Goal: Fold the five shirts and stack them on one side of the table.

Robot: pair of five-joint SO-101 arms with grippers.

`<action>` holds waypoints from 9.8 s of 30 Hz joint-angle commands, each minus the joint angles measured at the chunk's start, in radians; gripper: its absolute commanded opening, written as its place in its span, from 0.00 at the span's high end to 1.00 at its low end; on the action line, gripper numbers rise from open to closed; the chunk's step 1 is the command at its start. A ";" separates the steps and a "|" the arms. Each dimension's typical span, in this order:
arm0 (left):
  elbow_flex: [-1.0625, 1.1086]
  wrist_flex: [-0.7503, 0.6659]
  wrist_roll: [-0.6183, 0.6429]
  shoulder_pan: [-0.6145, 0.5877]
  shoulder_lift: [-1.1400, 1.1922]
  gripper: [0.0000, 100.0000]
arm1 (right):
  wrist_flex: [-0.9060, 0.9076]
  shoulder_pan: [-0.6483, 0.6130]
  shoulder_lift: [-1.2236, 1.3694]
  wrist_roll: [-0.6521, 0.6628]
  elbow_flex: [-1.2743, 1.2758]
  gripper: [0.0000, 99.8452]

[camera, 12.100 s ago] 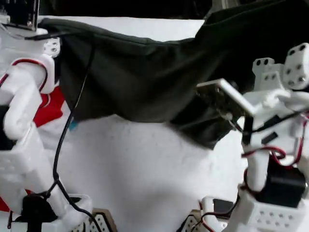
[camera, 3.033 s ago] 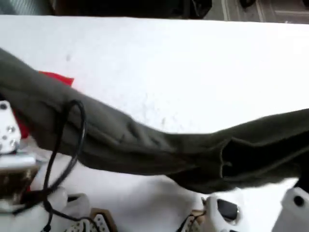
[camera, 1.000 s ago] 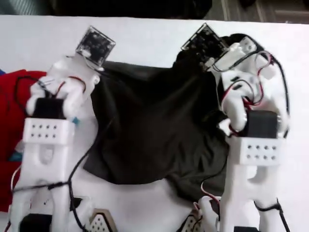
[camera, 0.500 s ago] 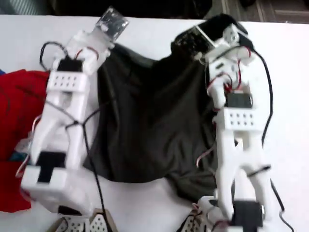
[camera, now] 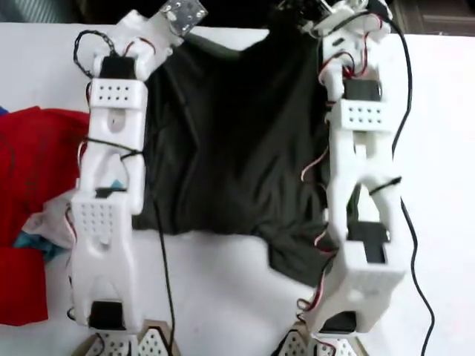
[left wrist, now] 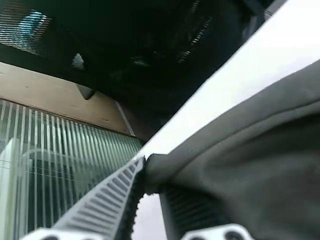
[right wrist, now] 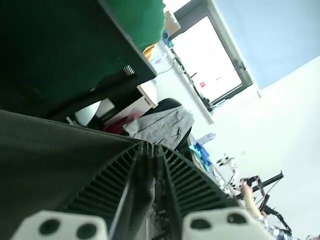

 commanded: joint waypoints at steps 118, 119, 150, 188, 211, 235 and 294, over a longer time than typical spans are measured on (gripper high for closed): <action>0.330 0.764 -0.068 -0.024 -1.095 0.98 | 0.710 0.125 -0.777 0.100 -0.235 0.98; 0.341 0.738 -0.068 -0.027 -1.079 0.98 | 0.696 0.125 -0.763 0.100 -0.219 0.98; -0.483 0.864 0.060 -0.007 -0.895 0.98 | 0.598 0.097 -1.043 -0.046 -0.192 0.98; 1.381 -0.218 -0.120 -0.007 -1.158 0.98 | 0.196 0.025 -0.865 0.006 0.697 0.98; 0.290 -0.020 -0.121 -0.097 -0.282 0.98 | 0.012 0.030 -0.237 -0.003 0.221 0.98; 0.161 0.867 -0.118 -0.047 -0.176 0.98 | 0.977 0.015 -0.550 -0.003 0.442 0.98; 1.189 0.824 -0.141 -0.272 -0.473 0.91 | 1.400 0.306 -1.288 0.176 1.289 0.97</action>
